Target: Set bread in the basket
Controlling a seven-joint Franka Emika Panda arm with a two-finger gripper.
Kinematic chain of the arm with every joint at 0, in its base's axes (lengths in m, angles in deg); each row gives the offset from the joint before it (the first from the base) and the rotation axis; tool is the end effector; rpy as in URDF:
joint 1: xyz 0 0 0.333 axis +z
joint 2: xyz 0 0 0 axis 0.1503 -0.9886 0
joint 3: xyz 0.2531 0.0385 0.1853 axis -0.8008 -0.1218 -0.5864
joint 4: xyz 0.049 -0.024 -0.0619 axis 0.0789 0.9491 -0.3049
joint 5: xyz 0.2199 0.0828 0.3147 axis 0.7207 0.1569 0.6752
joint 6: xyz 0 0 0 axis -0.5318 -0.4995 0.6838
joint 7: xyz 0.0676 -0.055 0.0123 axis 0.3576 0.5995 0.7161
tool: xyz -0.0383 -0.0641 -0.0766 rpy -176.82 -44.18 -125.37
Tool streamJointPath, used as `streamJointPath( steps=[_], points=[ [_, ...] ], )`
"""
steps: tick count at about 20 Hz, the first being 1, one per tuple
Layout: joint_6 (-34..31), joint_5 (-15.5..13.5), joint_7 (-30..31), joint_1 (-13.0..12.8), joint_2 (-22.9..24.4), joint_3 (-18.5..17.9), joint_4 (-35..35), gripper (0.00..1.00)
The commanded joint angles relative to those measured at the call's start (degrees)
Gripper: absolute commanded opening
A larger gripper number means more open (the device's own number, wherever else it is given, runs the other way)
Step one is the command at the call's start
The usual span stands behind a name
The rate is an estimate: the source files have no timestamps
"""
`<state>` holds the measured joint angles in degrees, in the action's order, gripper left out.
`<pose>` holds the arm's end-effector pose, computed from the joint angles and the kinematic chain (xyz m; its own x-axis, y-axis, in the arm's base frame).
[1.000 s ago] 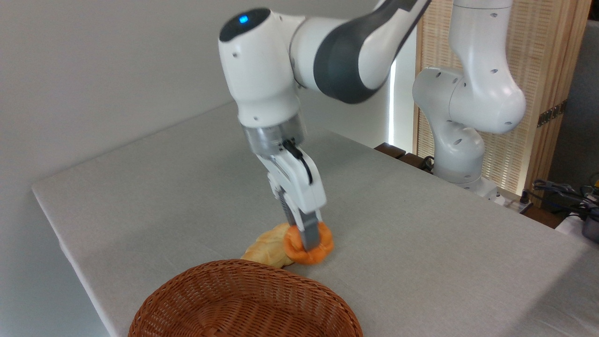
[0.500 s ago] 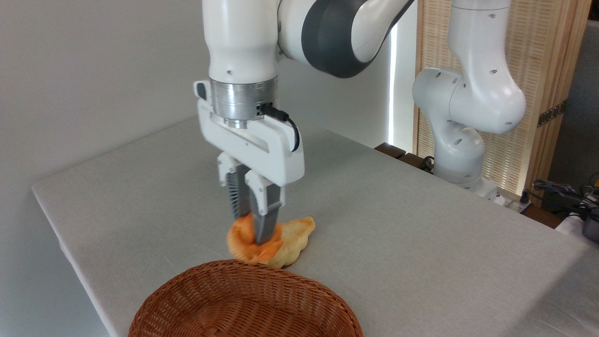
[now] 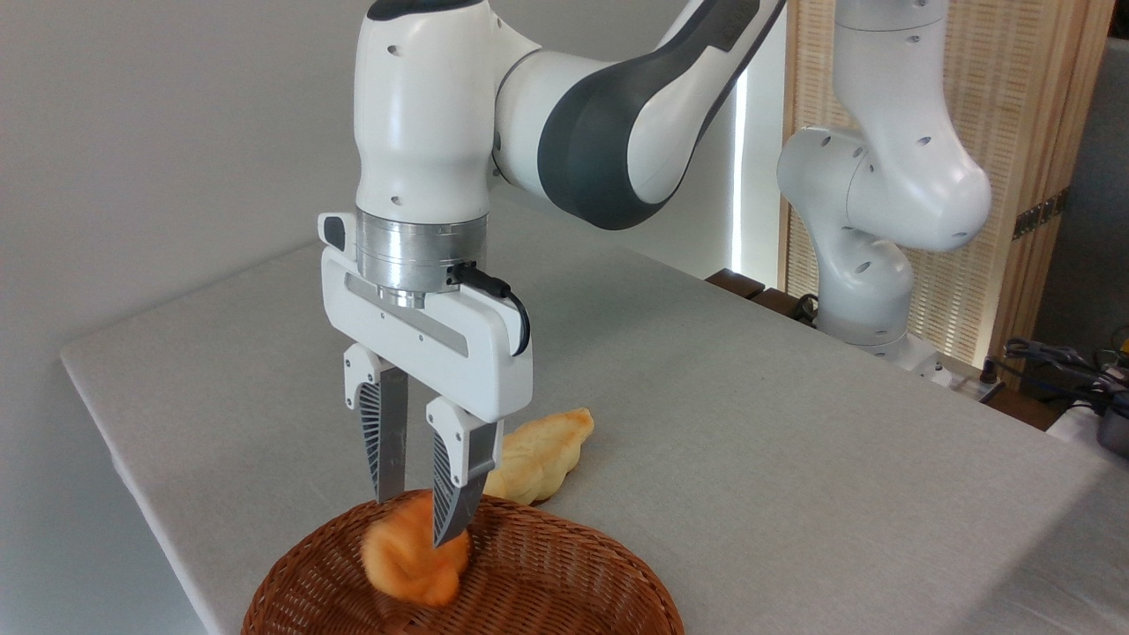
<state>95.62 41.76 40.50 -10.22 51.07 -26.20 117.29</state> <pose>0.5979 0.0247 0.4902 0.7598 -0.6113 0.2215 -0.5900 -0.7913 -0.1603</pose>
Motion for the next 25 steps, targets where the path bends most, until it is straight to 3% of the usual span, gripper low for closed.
streamJointPath(
  steps=[1,4,6,8,12,25],
  points=[
    [0.5,-1.0,0.7,0.1,-0.5,-0.1,-1.0,1.0],
    [-0.8,-1.1,1.4,-0.2,0.2,0.5,-3.5,1.0],
    [-6.2,-0.9,4.0,-0.4,1.7,1.4,-5.5,1.0],
    [-13.4,-0.3,4.0,-0.4,2.8,3.6,-7.4,1.0],
    [-22.9,-0.3,4.0,-0.4,4.6,4.5,-9.9,1.0],
    [-26.9,-0.4,4.5,-0.4,4.6,3.8,-11.3,1.0]
  ],
)
